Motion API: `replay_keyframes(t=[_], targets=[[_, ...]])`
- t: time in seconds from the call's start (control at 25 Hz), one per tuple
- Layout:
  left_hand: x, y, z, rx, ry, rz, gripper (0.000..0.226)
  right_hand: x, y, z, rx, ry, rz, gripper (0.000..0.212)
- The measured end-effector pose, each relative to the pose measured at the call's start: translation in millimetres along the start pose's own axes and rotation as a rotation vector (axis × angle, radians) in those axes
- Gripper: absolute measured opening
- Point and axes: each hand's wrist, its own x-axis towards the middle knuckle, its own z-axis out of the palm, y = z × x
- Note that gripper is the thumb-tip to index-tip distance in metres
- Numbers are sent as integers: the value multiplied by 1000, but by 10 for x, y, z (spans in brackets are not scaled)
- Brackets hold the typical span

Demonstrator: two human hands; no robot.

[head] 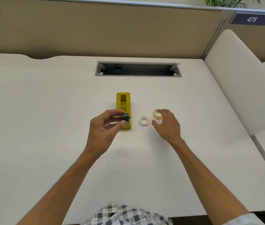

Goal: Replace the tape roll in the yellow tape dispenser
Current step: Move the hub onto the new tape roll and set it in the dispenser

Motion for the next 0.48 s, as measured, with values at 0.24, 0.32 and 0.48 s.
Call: replay_keyframes(t=[0.24, 0.32, 0.48], targets=[[2, -15, -5, -19, -9, -10, 28, 226, 322, 182, -84, -45, 37, 64], [1, -28, -11, -17, -7, -33, 29, 301, 356, 196, -96, -115, 41, 68], [5, -50, -22, 7, 10, -50, 29, 420, 366, 177, -121, -167, 13, 59]])
